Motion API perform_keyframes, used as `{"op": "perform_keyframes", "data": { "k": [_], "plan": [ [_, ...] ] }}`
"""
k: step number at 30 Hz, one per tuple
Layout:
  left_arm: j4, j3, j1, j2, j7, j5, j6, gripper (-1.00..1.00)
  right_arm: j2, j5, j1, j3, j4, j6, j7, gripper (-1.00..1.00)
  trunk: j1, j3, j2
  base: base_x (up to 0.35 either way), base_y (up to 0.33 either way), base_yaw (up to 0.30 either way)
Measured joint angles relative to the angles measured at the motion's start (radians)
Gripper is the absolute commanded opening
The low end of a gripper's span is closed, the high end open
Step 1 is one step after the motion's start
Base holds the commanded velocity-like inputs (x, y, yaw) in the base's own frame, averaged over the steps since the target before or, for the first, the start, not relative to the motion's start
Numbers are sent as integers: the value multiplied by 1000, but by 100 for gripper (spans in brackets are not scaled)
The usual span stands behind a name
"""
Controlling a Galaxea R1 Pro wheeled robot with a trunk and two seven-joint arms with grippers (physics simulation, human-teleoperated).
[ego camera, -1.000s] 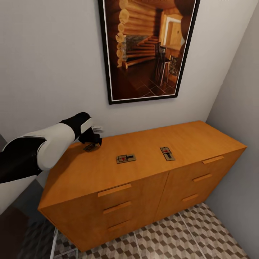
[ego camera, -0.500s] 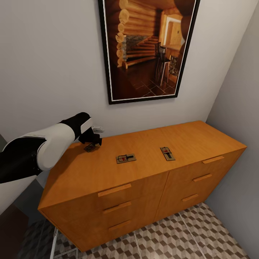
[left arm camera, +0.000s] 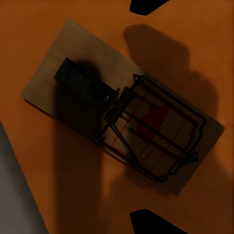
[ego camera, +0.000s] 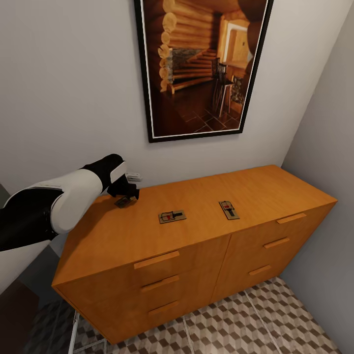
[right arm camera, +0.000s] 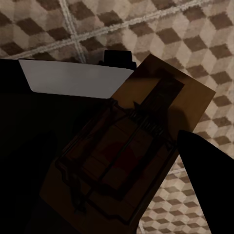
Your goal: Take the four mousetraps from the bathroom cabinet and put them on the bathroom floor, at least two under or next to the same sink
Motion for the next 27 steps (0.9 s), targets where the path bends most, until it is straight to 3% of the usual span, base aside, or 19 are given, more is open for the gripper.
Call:
{"op": "perform_keyframes", "data": {
  "k": [27],
  "plan": [
    [1, 0, 1, 1, 0, 0, 0, 100, -1, 0, 0, 0, -1, 0, 0, -100, 0, -9, 0, 0, 0, 0]
  ]
}}
